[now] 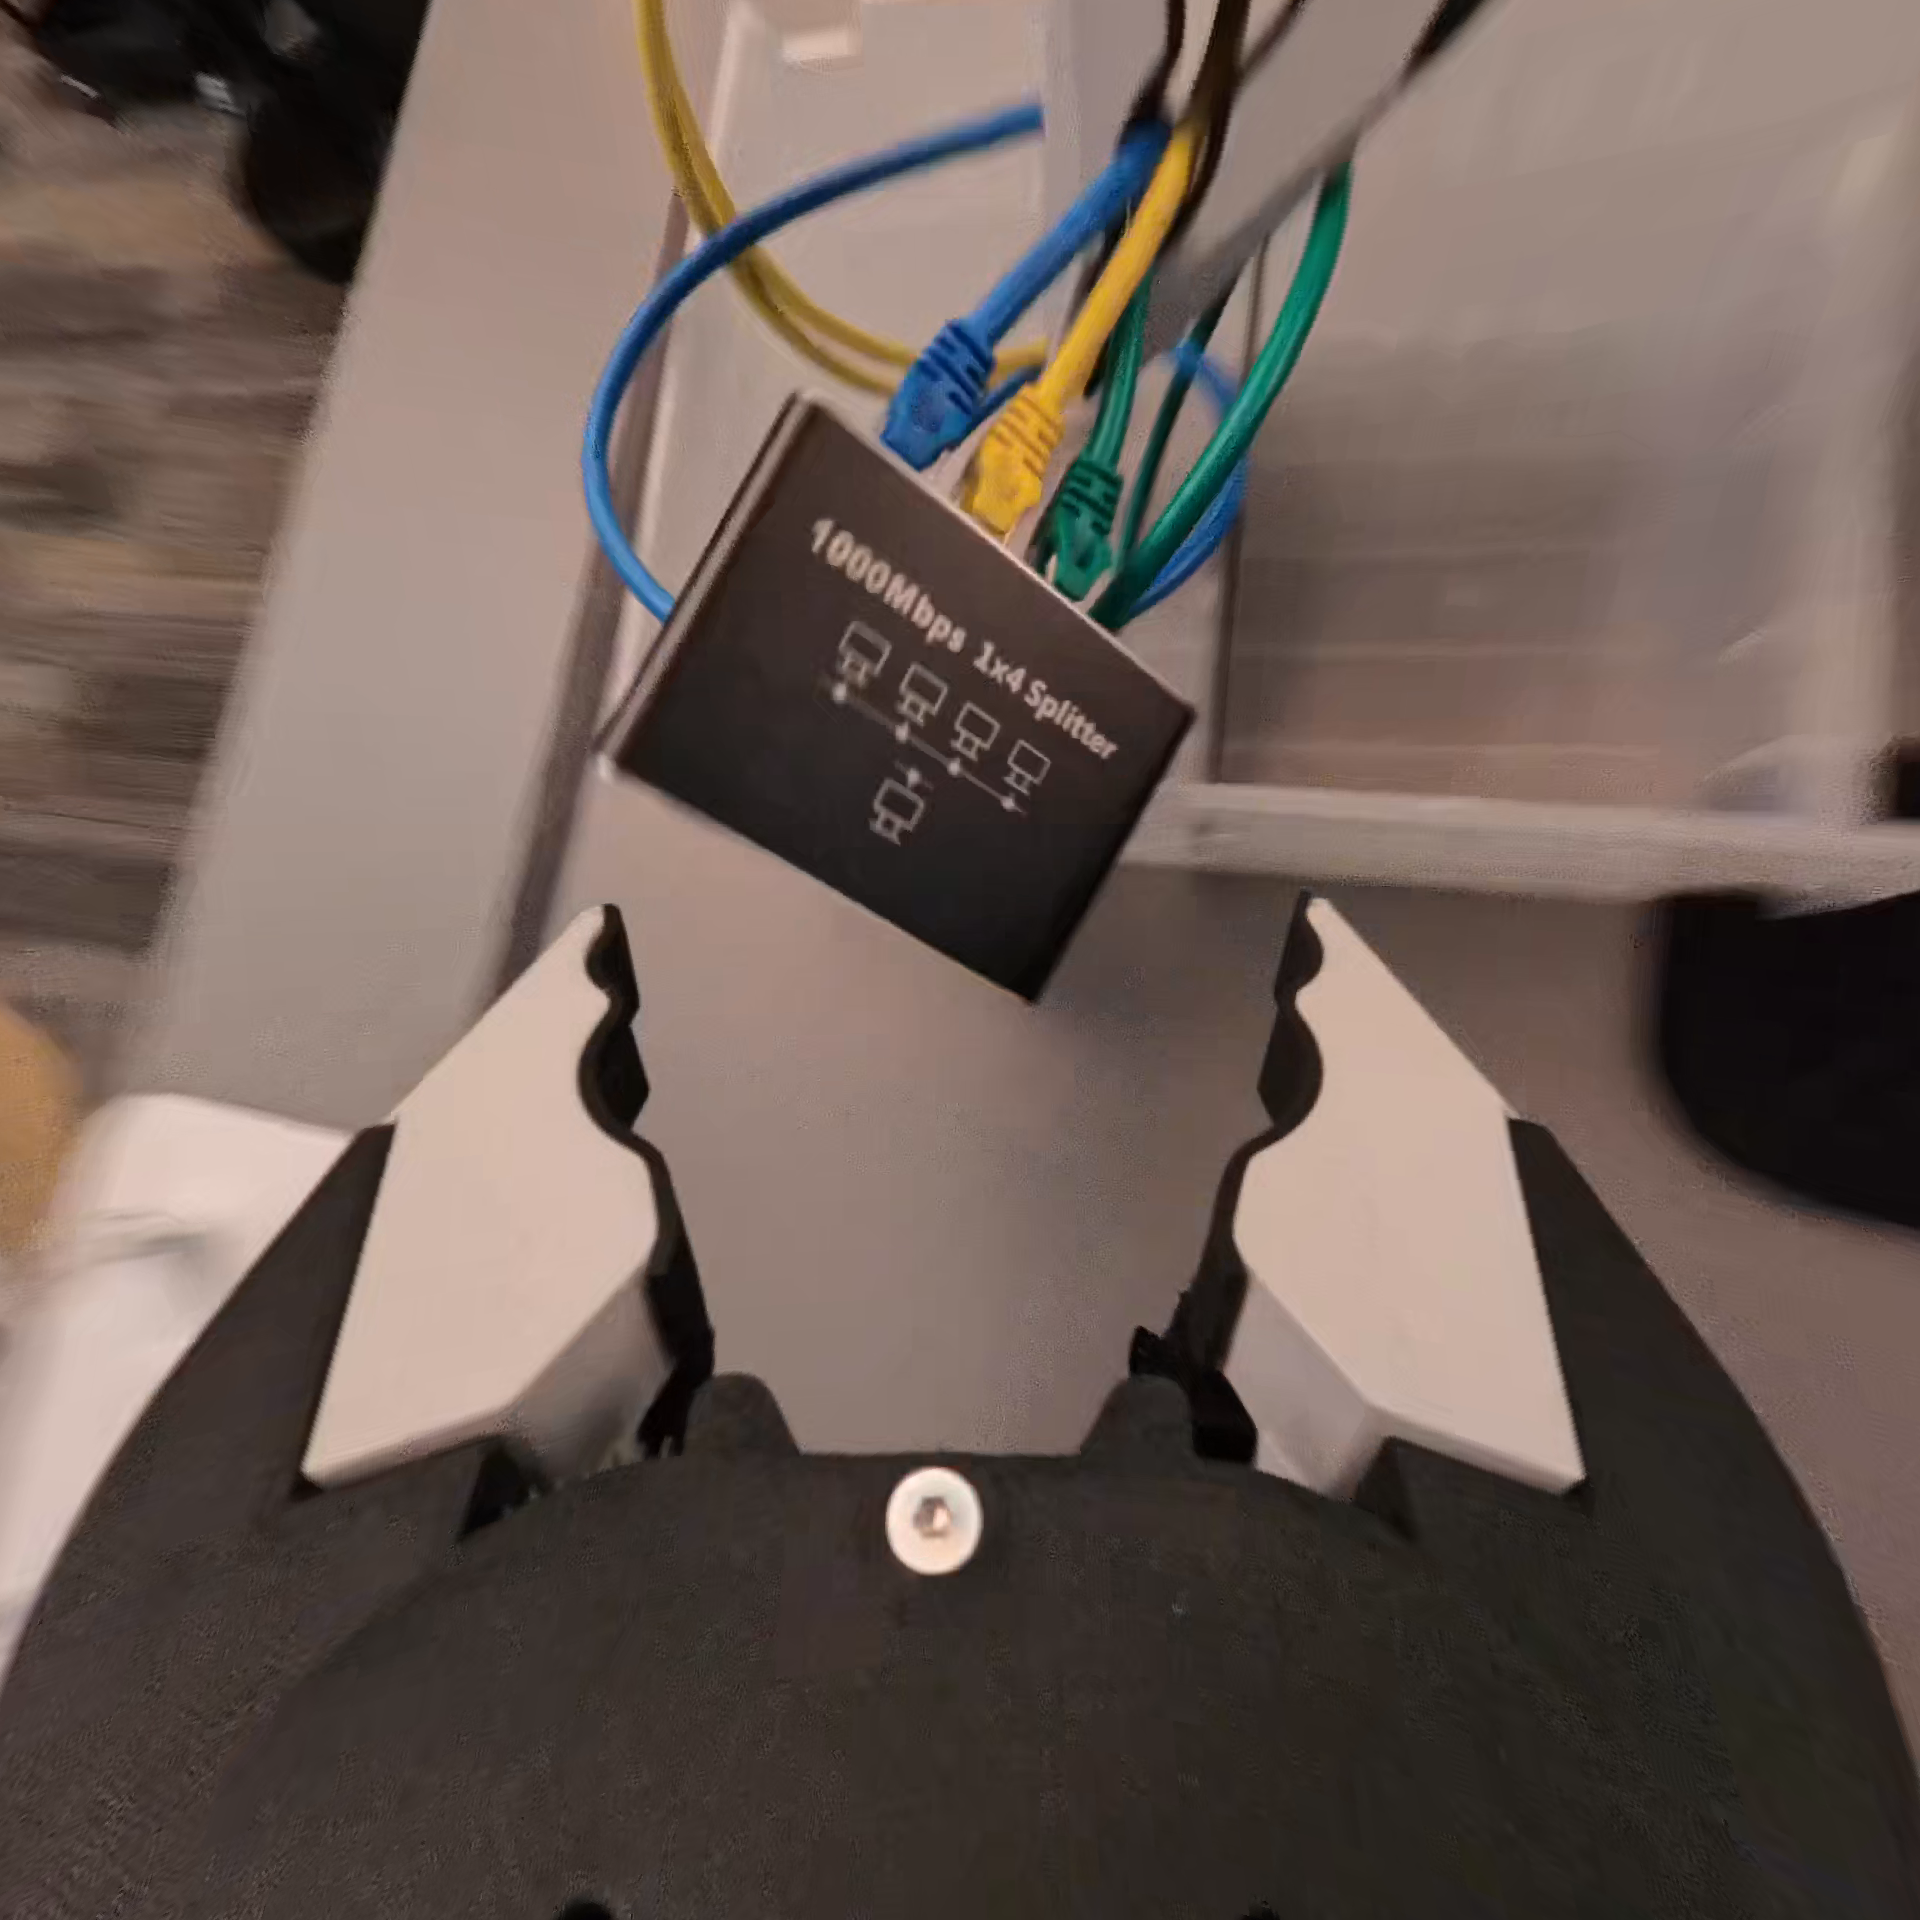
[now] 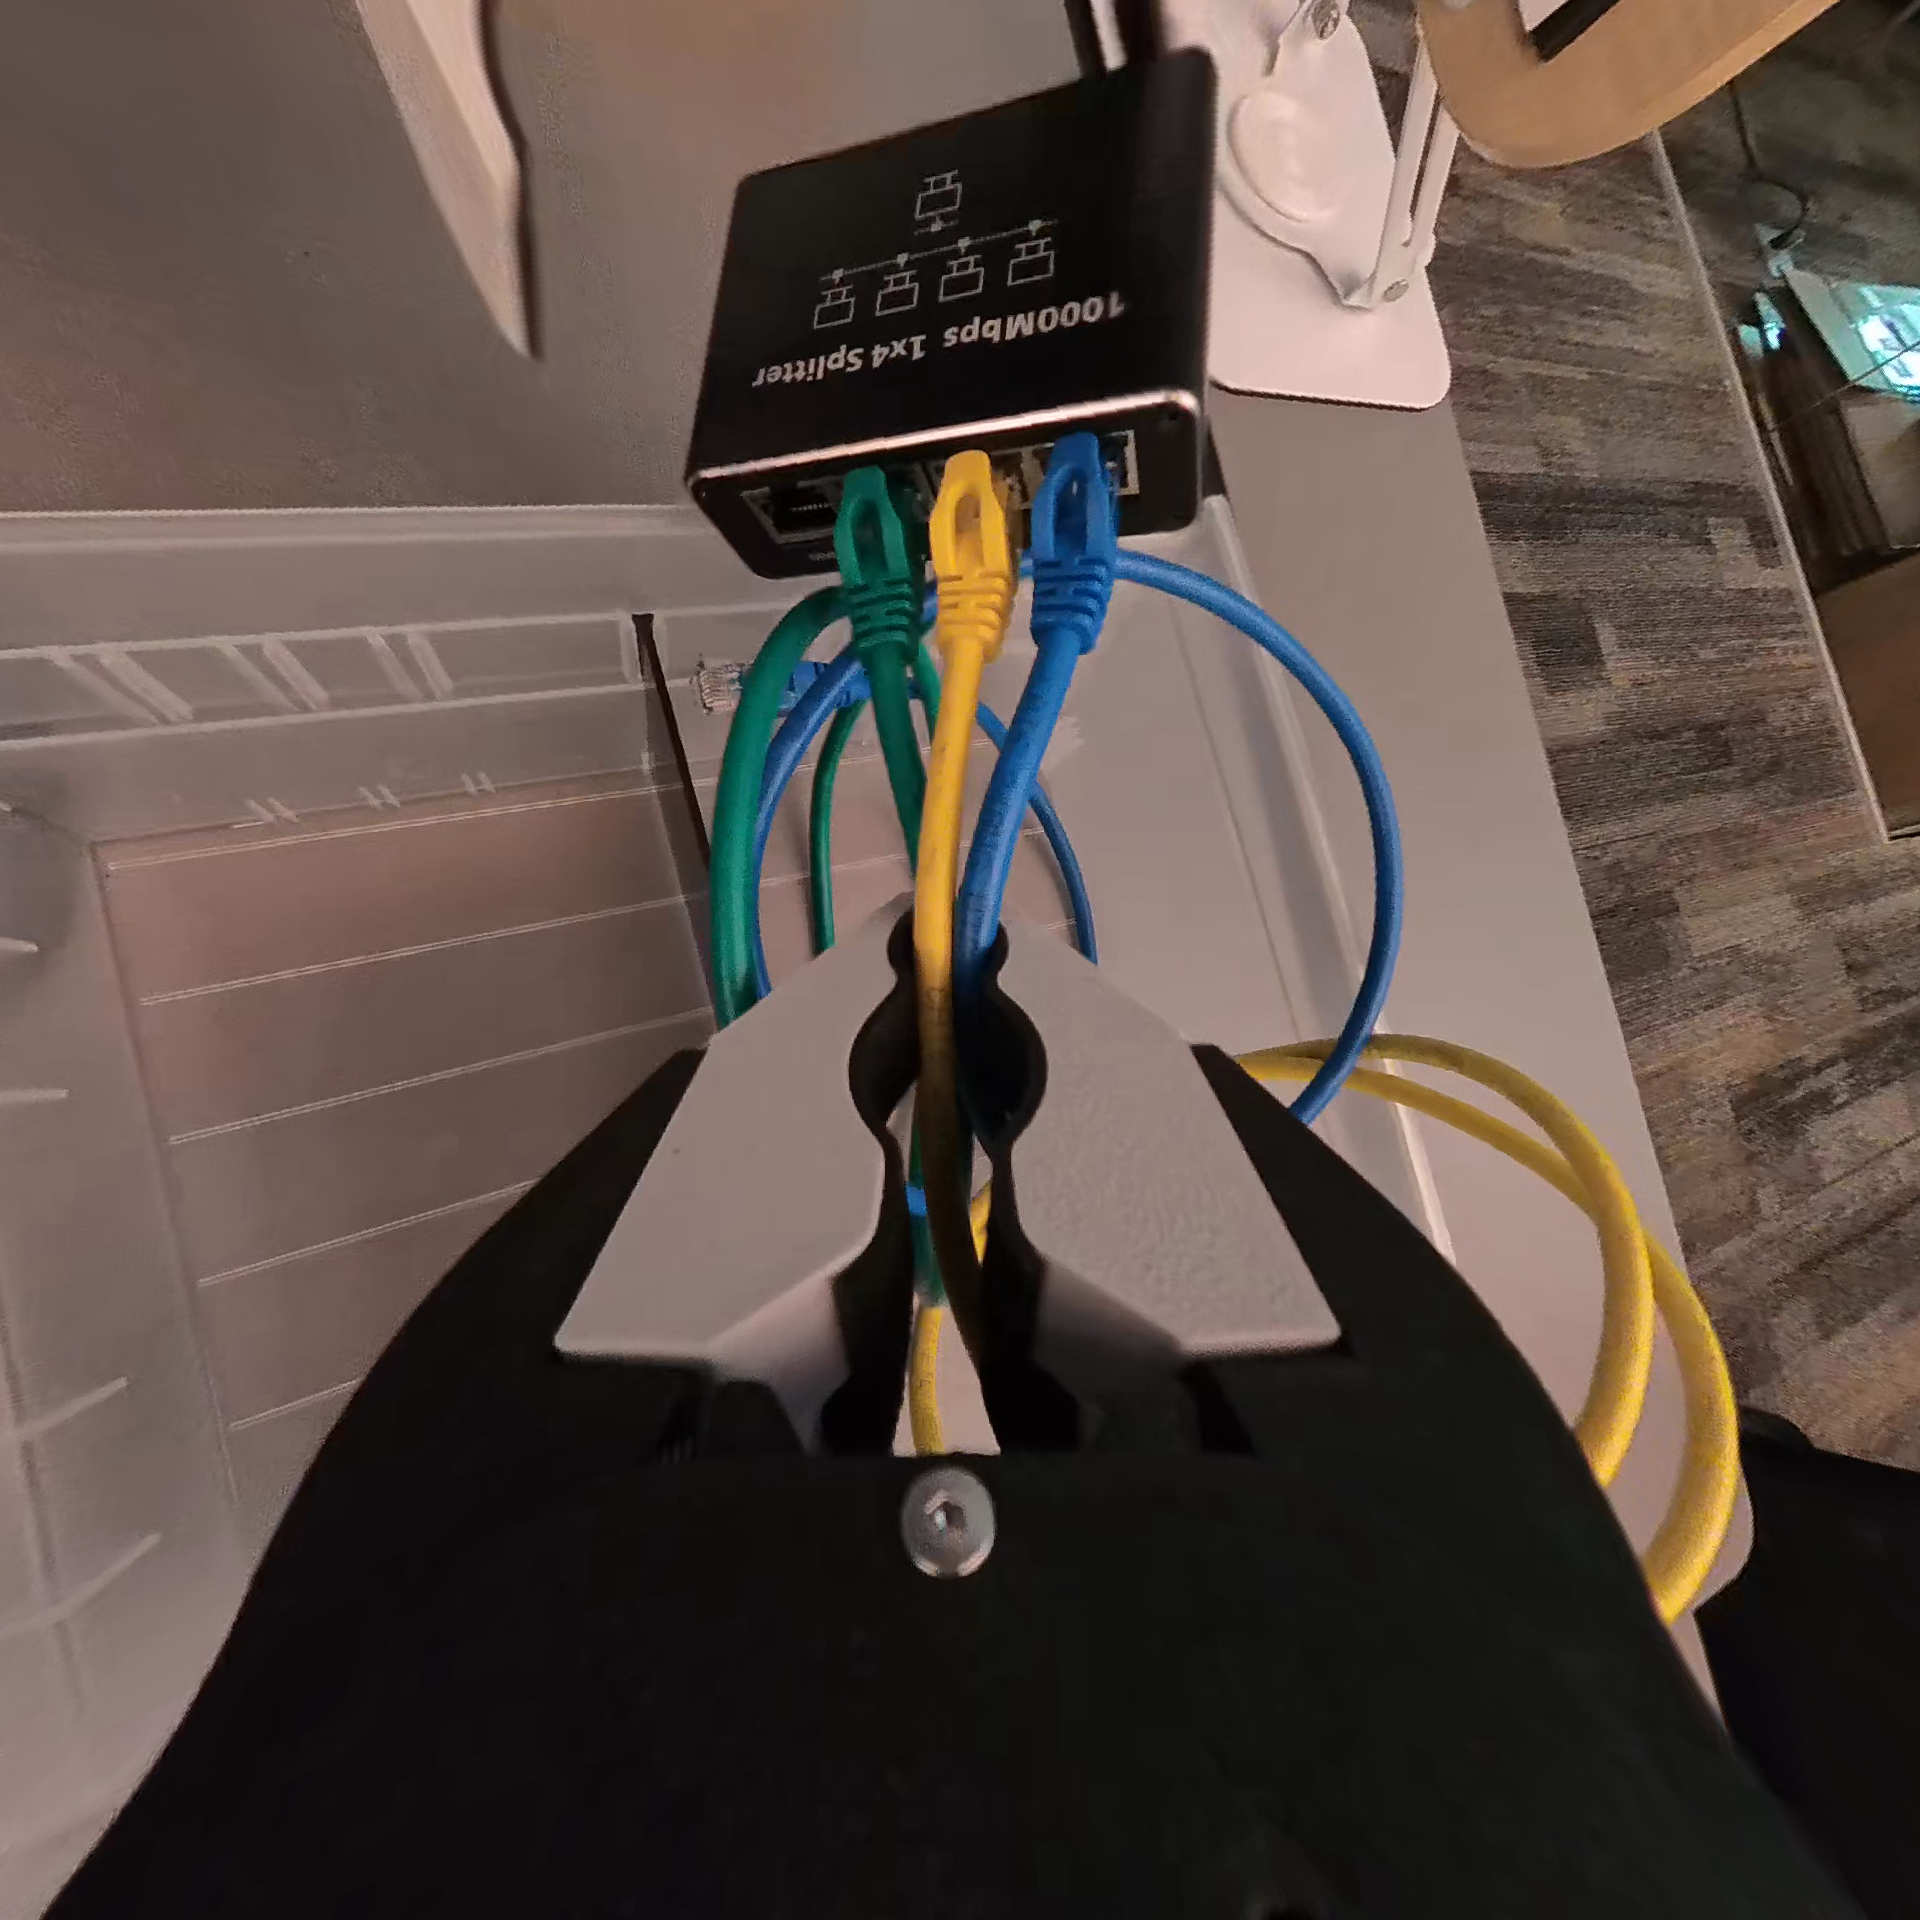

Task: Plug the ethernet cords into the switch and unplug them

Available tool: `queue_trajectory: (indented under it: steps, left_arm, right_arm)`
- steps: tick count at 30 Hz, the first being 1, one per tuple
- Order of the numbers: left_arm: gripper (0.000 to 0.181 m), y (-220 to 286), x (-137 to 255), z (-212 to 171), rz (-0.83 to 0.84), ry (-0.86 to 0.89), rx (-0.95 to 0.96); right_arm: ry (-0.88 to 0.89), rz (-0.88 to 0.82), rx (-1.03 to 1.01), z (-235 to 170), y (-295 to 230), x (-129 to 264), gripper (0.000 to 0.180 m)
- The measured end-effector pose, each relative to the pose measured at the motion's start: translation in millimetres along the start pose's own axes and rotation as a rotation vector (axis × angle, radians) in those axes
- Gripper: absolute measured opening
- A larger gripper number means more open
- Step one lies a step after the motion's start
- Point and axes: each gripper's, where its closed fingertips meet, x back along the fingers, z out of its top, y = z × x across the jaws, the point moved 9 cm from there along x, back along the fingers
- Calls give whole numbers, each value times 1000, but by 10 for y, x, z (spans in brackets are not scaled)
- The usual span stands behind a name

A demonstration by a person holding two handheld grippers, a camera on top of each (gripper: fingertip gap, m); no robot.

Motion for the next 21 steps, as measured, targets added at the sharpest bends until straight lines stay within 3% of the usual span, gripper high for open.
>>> queue_trajectory:
  steps: [1, 3, 5, 8, 10, 14, 17, 21]
  left_arm:
    - [124, -33, 35, -80, -94, 83, 132]
    - [125, -98, 30, -252, -300, 250, 382]
    - [113, -157, -65, -396, -453, 388, 555]
    - [92, -171, -254, -482, -565, 509, 679]
    - [65, -141, -335, -477, -636, 551, 670]
    - [36, -99, -307, -448, -581, 597, 558]
    - [35, -107, -150, -394, -481, 578, 478]
    - [33, -194, 152, -203, -402, 502, 435]
  right_arm:
    - [2, -9, 7, 0, -2, 9, 2]
    - [-3, -30, 33, 5, -10, 20, 2]
    - [-5, -47, 56, 16, -18, 23, 2]
    - [-3, -78, 93, 42, -33, 28, 2]
    - [1, -98, 124, 59, -50, 28, 3]
    - [12, -132, 193, 95, -78, 24, 3]
    - [26, -157, 221, 130, -78, 13, 4]
    - [106, -203, 122, 239, -13, 212, 33]
